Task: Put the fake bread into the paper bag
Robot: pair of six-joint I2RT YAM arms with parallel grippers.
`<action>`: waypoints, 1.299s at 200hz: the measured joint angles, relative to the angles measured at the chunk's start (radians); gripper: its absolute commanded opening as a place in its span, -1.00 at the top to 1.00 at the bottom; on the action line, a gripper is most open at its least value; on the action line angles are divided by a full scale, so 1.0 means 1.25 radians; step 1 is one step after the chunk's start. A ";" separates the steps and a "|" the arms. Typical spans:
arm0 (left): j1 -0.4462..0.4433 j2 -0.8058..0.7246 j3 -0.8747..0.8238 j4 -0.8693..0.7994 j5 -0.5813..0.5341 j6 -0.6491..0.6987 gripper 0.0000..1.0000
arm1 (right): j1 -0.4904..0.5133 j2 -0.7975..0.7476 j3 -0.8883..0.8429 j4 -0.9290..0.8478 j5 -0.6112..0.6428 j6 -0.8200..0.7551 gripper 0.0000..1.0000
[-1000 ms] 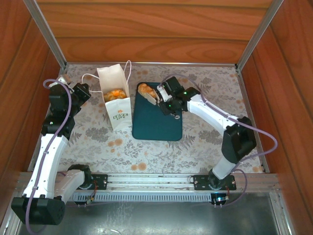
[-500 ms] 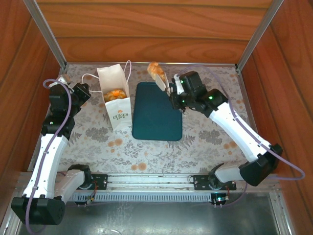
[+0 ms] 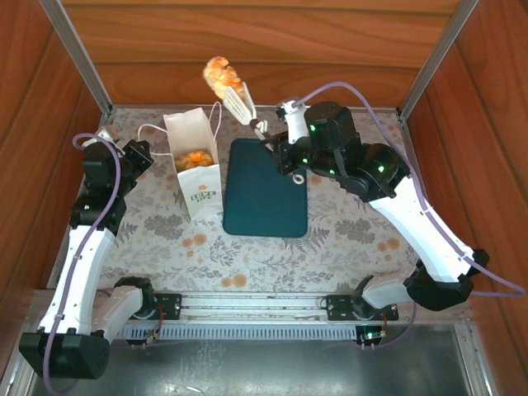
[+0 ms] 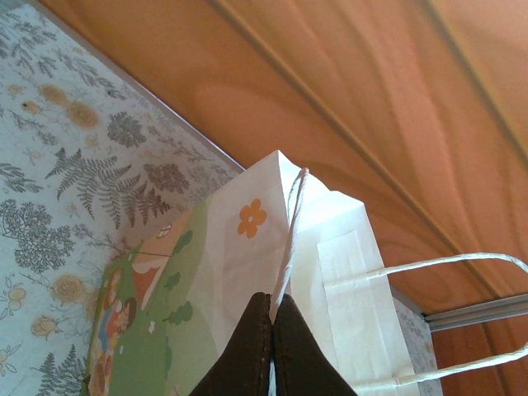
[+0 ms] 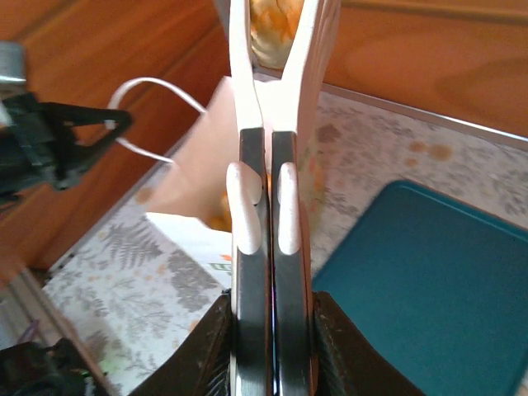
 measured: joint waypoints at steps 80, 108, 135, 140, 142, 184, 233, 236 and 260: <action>0.000 0.000 0.000 0.000 0.000 0.000 1.00 | 0.108 0.148 0.110 -0.021 0.013 -0.016 0.54; 0.000 0.000 0.000 0.000 0.000 0.000 1.00 | 0.112 0.204 0.125 -0.036 0.020 -0.019 0.54; 0.000 0.000 0.000 0.000 0.000 0.000 1.00 | 0.112 0.230 0.125 -0.057 0.037 -0.025 0.54; 0.000 0.000 0.000 0.000 0.000 0.000 1.00 | 0.112 0.232 0.125 -0.059 0.040 -0.026 0.54; 0.000 0.000 0.000 0.000 0.000 0.000 1.00 | 0.112 0.234 0.125 -0.060 0.041 -0.026 0.54; 0.000 0.000 0.000 0.000 0.000 0.000 1.00 | 0.112 0.266 0.126 -0.069 0.068 -0.031 0.53; 0.000 0.000 0.000 0.000 0.000 0.000 1.00 | 0.112 0.298 0.125 -0.081 0.076 -0.034 0.45; 0.000 0.000 0.000 0.000 0.000 0.000 1.00 | 0.112 0.299 0.125 -0.082 0.077 -0.034 0.43; 0.000 0.000 0.000 0.000 0.000 0.000 1.00 | 0.112 0.299 0.125 -0.086 0.077 -0.035 0.33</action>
